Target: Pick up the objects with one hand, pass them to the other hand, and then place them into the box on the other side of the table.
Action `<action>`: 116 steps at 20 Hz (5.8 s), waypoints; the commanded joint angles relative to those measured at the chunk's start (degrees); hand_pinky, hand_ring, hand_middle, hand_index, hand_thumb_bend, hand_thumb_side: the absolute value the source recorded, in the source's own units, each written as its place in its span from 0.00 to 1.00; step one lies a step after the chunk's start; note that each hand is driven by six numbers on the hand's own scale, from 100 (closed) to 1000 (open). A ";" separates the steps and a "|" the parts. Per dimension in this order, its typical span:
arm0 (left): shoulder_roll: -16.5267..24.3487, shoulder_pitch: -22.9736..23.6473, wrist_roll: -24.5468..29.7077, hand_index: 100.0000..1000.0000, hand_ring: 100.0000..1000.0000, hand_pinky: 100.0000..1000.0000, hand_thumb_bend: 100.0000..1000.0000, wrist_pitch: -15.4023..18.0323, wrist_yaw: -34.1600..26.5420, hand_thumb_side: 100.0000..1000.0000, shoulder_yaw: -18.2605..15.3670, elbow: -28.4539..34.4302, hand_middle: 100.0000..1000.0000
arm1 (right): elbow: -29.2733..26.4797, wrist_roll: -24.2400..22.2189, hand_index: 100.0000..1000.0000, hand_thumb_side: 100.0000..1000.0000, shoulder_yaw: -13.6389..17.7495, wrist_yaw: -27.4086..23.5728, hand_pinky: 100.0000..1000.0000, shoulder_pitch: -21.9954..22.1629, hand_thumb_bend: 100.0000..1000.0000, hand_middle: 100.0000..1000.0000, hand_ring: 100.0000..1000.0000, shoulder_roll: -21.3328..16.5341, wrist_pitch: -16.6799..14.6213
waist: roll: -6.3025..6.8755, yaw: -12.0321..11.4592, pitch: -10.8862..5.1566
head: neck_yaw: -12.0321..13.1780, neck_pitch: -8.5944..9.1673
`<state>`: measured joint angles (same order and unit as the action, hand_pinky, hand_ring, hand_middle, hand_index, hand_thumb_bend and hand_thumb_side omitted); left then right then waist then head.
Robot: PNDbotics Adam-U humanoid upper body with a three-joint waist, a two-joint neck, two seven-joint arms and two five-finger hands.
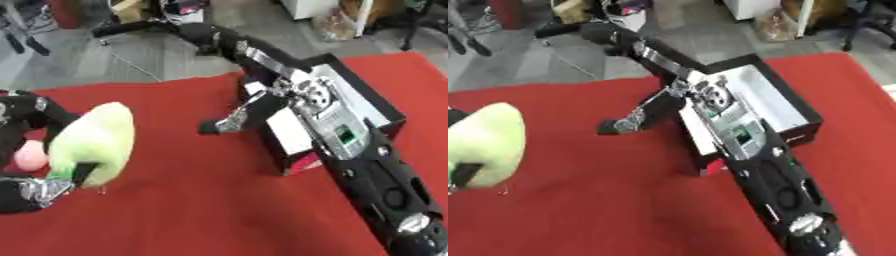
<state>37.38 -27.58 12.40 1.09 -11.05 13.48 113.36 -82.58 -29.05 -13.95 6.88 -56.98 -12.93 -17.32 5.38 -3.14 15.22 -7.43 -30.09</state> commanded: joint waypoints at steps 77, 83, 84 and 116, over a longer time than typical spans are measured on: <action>-10.53 -5.34 4.94 0.31 0.29 0.77 0.21 -2.78 -8.02 0.00 0.94 -11.17 0.14 | -1.47 -11.32 0.90 0.00 -3.02 -7.75 0.89 -0.28 0.58 0.95 0.95 3.91 9.30 | -0.72 -3.36 0.67 | -7.05 -0.04; -10.95 -5.39 5.53 0.31 0.28 0.78 0.21 -3.85 -9.81 0.00 1.00 -10.44 0.14 | -1.00 -11.01 0.89 0.00 -3.01 -7.67 0.89 -0.26 0.56 0.95 0.95 4.09 10.28 | -0.68 -3.45 0.91 | -7.44 0.15; -11.15 -5.43 5.58 0.31 0.28 0.78 0.21 -4.04 -9.98 0.00 1.03 -10.47 0.14 | -0.96 -10.97 0.89 0.00 -3.03 -7.75 0.89 -0.24 0.55 0.95 0.94 4.12 10.52 | -0.66 -3.45 0.97 | -7.48 0.16; -14.81 -7.09 5.49 0.32 0.29 0.80 0.19 -6.35 -14.64 0.00 1.48 -10.28 0.14 | -1.75 -9.67 0.53 0.00 -3.34 -9.89 0.84 -0.01 0.24 0.58 0.76 4.30 16.20 | -0.67 -4.11 1.18 | -7.67 0.20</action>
<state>22.10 -33.54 17.85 -5.11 -25.01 15.37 101.51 -83.33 -38.52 -17.43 -2.86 -55.97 -8.41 -1.11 5.19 -7.09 16.42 -15.09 -30.59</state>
